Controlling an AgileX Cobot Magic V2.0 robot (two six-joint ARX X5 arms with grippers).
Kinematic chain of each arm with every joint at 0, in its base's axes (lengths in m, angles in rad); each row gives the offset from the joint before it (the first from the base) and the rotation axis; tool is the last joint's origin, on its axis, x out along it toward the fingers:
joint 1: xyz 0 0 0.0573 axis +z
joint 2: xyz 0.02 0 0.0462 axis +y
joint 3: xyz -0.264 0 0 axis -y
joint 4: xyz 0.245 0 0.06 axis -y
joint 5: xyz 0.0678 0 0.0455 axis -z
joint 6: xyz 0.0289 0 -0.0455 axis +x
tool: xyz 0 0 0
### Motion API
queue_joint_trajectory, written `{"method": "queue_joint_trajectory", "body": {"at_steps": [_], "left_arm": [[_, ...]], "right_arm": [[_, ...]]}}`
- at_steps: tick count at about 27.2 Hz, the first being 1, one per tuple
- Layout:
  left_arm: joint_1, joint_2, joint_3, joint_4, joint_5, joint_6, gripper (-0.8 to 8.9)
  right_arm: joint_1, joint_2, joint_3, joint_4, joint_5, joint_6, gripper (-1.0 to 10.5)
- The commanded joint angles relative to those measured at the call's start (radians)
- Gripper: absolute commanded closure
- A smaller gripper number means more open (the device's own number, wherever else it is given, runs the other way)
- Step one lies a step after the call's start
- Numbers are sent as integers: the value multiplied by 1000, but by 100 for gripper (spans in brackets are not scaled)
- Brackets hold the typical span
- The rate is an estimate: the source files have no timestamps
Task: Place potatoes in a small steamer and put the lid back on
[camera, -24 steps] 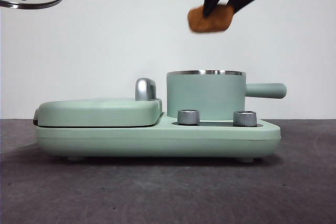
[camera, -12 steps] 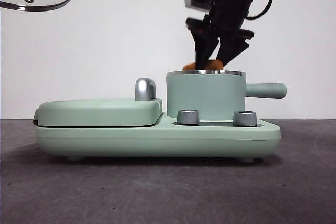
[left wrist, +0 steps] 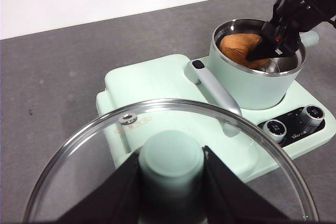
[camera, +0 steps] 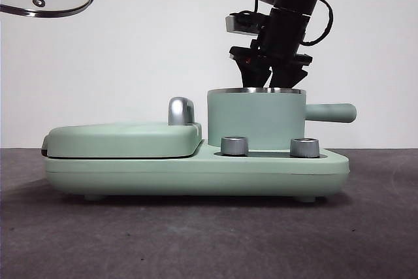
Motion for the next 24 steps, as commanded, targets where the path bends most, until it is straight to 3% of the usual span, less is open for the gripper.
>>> {"method": "queue_joint_trajectory", "body": {"at_steps": [1,3,7,15,24], "left_arm": [[-2,2,14,33,2,0,798],[-2,2,14,32,2,0,798],[-2,2,14,31,2,0,798],[-2,2,14,34,3,1,798],[-2,2,14,34,5,5,798]], "right_arm": [[5,29,23,-5,-4,-9,670],[5,28,23,-6,-23,-9,576],[5,-46,23,-1,-29,-9,576],[5,-452,-4,-51,-64,-8,617],[4,-842,-399,103,-17,-1,621]]}}
